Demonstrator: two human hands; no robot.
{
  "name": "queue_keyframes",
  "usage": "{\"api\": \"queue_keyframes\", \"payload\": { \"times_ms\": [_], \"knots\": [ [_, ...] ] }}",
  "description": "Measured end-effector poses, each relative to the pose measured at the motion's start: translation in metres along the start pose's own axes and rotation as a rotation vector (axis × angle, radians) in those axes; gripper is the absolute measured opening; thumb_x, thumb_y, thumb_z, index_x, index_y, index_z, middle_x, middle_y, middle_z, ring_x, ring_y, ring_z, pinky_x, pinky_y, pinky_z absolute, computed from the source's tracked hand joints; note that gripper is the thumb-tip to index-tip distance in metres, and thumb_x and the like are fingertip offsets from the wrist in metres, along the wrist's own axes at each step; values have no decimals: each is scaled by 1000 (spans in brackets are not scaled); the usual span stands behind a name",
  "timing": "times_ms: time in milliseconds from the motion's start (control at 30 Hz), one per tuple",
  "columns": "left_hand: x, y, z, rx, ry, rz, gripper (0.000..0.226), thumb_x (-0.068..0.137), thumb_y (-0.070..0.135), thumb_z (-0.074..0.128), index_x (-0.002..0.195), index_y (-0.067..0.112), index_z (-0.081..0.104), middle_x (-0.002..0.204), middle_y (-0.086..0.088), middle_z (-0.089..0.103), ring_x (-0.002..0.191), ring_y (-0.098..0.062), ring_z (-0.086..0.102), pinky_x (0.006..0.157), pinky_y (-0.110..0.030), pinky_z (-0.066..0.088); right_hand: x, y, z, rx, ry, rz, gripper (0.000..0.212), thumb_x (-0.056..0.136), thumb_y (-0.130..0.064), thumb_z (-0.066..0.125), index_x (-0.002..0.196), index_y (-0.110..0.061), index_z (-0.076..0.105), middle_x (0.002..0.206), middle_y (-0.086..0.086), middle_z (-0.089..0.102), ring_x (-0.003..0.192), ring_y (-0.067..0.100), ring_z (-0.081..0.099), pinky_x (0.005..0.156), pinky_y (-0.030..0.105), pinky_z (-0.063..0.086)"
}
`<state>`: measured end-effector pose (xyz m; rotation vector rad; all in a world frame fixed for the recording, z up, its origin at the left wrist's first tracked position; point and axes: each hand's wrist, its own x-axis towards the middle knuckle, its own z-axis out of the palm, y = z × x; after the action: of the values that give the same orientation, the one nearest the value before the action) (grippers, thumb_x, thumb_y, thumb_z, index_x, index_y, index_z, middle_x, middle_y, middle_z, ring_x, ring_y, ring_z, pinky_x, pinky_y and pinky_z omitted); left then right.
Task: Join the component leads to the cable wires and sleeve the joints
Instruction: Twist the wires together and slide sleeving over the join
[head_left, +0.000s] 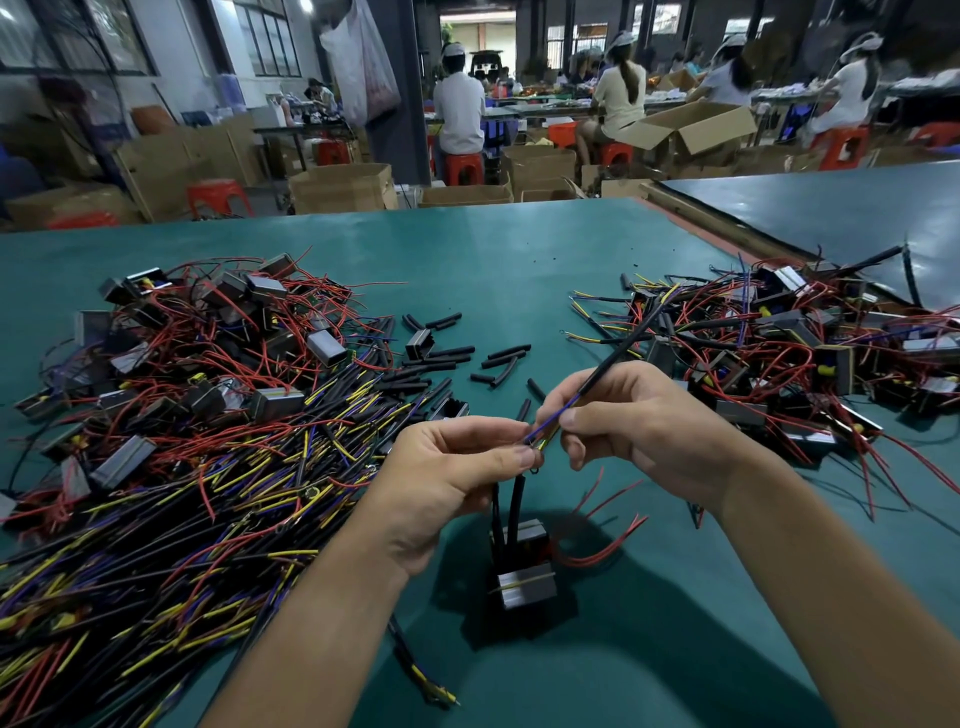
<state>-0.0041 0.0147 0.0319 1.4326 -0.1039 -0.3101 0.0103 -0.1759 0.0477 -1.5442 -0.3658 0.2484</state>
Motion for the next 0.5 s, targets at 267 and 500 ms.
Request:
{"api": "queue_keyframes", "payload": {
  "times_ms": [267, 500],
  "knots": [
    [-1, -1, 3, 40, 87, 105, 19, 73, -4, 74, 67, 13, 77, 65, -4, 71, 44, -5, 46, 41, -14, 35, 2, 0, 5, 58, 50, 35, 27, 89, 6, 55, 77, -10, 73, 71, 12, 68, 49, 15, 55, 52, 24, 51],
    [-1, 0, 4, 32, 41, 86, 15, 69, 6, 77, 71, 20, 79, 73, -5, 73, 50, -5, 50, 43, -15, 38, 3, 0, 6, 142, 31, 64, 23, 88, 1, 58, 78, -13, 74, 77, 10, 70, 53, 13, 57, 55, 22, 51]
  ]
}}
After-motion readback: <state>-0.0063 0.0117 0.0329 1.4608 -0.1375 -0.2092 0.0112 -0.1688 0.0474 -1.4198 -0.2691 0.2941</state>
